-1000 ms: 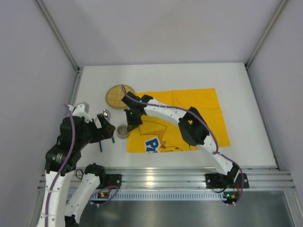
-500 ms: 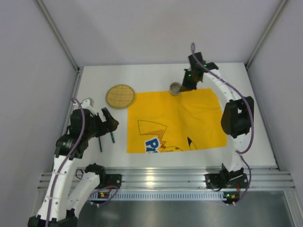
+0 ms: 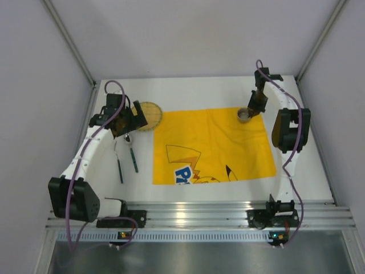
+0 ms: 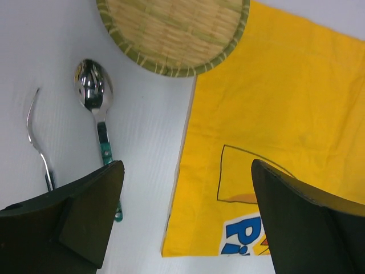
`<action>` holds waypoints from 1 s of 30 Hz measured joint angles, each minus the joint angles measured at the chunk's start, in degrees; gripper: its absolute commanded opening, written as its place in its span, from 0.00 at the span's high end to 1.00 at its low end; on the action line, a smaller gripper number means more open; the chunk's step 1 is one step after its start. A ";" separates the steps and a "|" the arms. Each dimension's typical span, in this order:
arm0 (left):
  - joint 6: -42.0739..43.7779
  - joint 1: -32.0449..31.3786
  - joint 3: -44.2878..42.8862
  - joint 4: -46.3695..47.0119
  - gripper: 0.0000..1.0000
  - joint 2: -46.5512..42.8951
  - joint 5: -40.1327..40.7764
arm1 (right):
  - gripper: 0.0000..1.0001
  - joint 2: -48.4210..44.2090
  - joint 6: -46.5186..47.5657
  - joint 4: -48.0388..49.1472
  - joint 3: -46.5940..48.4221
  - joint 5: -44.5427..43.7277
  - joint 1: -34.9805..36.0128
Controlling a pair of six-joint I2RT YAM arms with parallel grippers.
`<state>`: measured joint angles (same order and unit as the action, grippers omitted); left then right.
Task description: Set the dinner table for one person
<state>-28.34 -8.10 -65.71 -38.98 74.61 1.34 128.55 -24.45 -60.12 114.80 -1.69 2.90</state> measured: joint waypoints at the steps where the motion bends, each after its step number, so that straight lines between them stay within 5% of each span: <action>1: 0.00 0.68 -1.62 0.50 0.02 2.10 -0.22 | 1.00 0.98 0.00 -0.44 0.00 -0.11 -0.09; 6: -0.15 5.14 -9.33 2.84 0.02 13.11 -2.25 | 0.26 2.99 -0.57 -1.31 0.00 0.13 -1.18; 8: -0.24 6.43 -11.65 2.99 0.02 16.41 -3.06 | 0.18 3.28 -0.31 -1.81 0.00 0.33 -1.81; 15: 0.46 11.02 -18.78 3.67 0.03 27.69 -4.50 | 0.14 1.84 -0.31 -2.32 -1.27 0.66 -4.22; 24: 2.95 14.03 -24.52 7.61 0.08 42.42 -7.56 | 0.12 -16.02 -1.49 -4.66 -7.43 2.29 -4.22; 30: 1.88 15.98 -21.99 14.73 0.32 44.92 -13.99 | 0.12 -24.61 -1.66 -6.03 -9.27 2.69 -4.22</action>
<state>-26.46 7.88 -87.70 -24.25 119.52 -12.64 103.94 -26.11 -66.15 105.54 0.99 -1.32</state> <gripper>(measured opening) 0.760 0.874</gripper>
